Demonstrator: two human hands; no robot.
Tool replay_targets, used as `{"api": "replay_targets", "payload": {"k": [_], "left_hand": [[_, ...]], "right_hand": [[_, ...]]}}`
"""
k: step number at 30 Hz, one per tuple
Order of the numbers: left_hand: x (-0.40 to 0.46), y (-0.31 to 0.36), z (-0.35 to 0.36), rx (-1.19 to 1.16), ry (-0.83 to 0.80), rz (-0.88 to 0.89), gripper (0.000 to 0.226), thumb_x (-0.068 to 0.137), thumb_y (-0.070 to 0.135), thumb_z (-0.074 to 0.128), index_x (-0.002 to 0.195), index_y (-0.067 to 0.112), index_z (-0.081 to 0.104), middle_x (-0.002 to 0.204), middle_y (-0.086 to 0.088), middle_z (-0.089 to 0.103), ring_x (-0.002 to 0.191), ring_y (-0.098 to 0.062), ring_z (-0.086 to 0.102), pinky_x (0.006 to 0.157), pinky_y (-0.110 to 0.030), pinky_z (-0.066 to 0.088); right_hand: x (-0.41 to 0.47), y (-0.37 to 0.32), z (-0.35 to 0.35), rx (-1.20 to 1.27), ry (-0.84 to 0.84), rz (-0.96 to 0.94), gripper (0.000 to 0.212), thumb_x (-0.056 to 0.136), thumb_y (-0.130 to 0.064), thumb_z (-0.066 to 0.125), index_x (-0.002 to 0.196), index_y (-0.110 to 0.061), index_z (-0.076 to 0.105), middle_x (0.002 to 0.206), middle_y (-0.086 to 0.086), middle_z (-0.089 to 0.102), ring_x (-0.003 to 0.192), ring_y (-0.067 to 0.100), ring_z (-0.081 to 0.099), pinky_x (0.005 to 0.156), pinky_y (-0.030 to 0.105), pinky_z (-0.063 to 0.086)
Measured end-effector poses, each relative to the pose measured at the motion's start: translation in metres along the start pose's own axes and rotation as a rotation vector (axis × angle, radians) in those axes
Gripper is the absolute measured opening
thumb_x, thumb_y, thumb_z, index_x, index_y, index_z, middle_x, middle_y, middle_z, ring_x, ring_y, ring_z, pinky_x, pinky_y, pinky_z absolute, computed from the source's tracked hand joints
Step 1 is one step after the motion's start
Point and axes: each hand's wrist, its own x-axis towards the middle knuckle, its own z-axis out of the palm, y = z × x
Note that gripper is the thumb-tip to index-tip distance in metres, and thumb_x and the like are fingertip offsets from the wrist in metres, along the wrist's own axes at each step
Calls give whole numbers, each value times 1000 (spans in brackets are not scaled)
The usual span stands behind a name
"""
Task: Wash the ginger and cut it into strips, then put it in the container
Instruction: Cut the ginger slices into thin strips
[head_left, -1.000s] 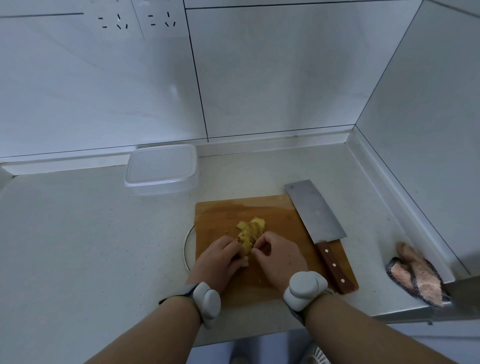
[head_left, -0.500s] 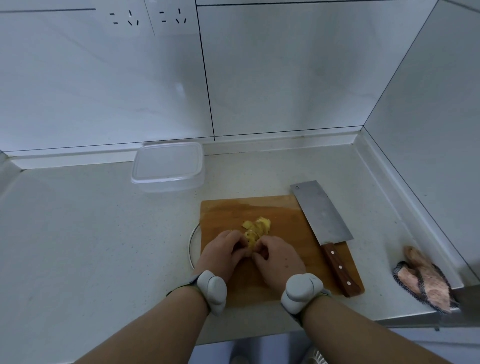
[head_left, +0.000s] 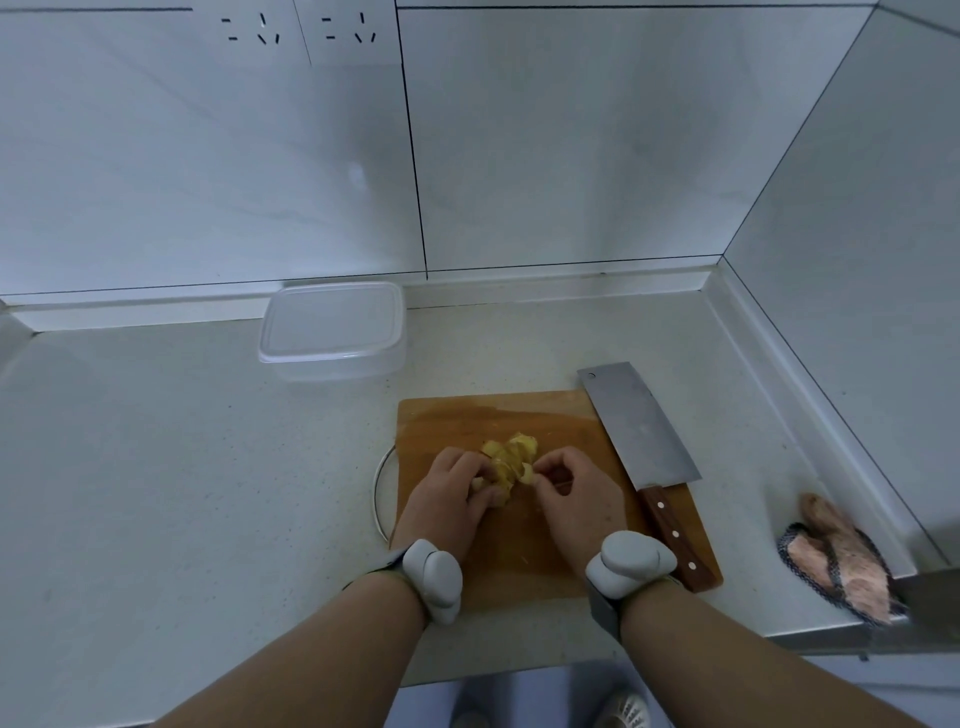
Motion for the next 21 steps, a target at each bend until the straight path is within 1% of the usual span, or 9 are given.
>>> {"api": "replay_targets", "payload": {"k": [2, 5, 7, 8, 11, 13, 15, 18, 21], "left_hand": [[-2, 3, 2, 4, 3, -17, 30, 82, 35, 70, 106, 22, 58, 105, 12, 46, 83, -7, 50, 71, -16, 44], [-1, 9, 8, 29, -30, -86, 55, 74, 45, 74, 118, 24, 48, 110, 13, 40, 96, -4, 45, 81, -14, 40], [1, 13, 13, 61, -38, -118, 59, 74, 45, 74, 120, 24, 45, 115, 9, 44, 103, -7, 46, 86, -16, 41], [2, 14, 14, 68, -33, -136, 56, 75, 44, 73, 120, 25, 45, 115, 8, 45, 105, -9, 46, 87, -18, 42], [3, 14, 15, 80, -2, -158, 38, 83, 37, 67, 114, 26, 48, 113, 8, 50, 105, -10, 48, 85, -20, 44], [2, 12, 14, 71, 24, -145, 30, 85, 32, 65, 111, 24, 52, 111, 7, 53, 103, -11, 49, 83, -20, 43], [1, 12, 13, 64, 36, -130, 28, 86, 29, 64, 110, 24, 53, 109, 7, 54, 102, -11, 48, 82, -20, 42], [2, 13, 14, 68, 37, -126, 26, 86, 27, 64, 109, 24, 54, 107, 8, 53, 99, -10, 47, 78, -19, 40], [2, 13, 13, 55, 61, -130, 22, 85, 27, 64, 105, 23, 55, 103, 8, 53, 96, -11, 48, 75, -20, 42]], "right_hand": [[-1, -1, 1, 3, -3, 4, 7, 90, -17, 66, 91, -24, 64, 83, -16, 62, 76, -4, 58, 64, 6, 41], [-2, -3, 3, 10, -3, 14, 8, 89, -17, 65, 91, -25, 63, 84, -16, 62, 78, -1, 59, 66, 8, 43], [-1, -3, 3, 3, -1, 18, 9, 89, -18, 65, 92, -26, 63, 85, -16, 62, 80, 0, 59, 67, 9, 43], [-1, -3, 3, -1, 0, 18, 8, 89, -18, 65, 92, -26, 63, 86, -16, 62, 79, -1, 59, 66, 9, 43], [1, -3, 3, 3, 5, 26, 7, 90, -19, 64, 93, -26, 64, 86, -16, 63, 79, -1, 59, 67, 9, 43], [2, -2, 4, 7, 17, 23, 7, 90, -20, 65, 93, -26, 64, 87, -16, 63, 80, 0, 60, 70, 14, 47], [4, -3, 4, 11, 32, 18, 7, 90, -20, 65, 93, -26, 63, 87, -16, 63, 81, 1, 60, 71, 18, 49], [8, -4, 3, 14, 37, -1, 7, 90, -19, 65, 91, -26, 63, 85, -16, 62, 79, 1, 60, 69, 15, 47], [10, -6, 3, 10, 28, -23, 9, 90, -18, 65, 90, -26, 63, 84, -16, 62, 77, 1, 60, 69, 18, 49]]}}
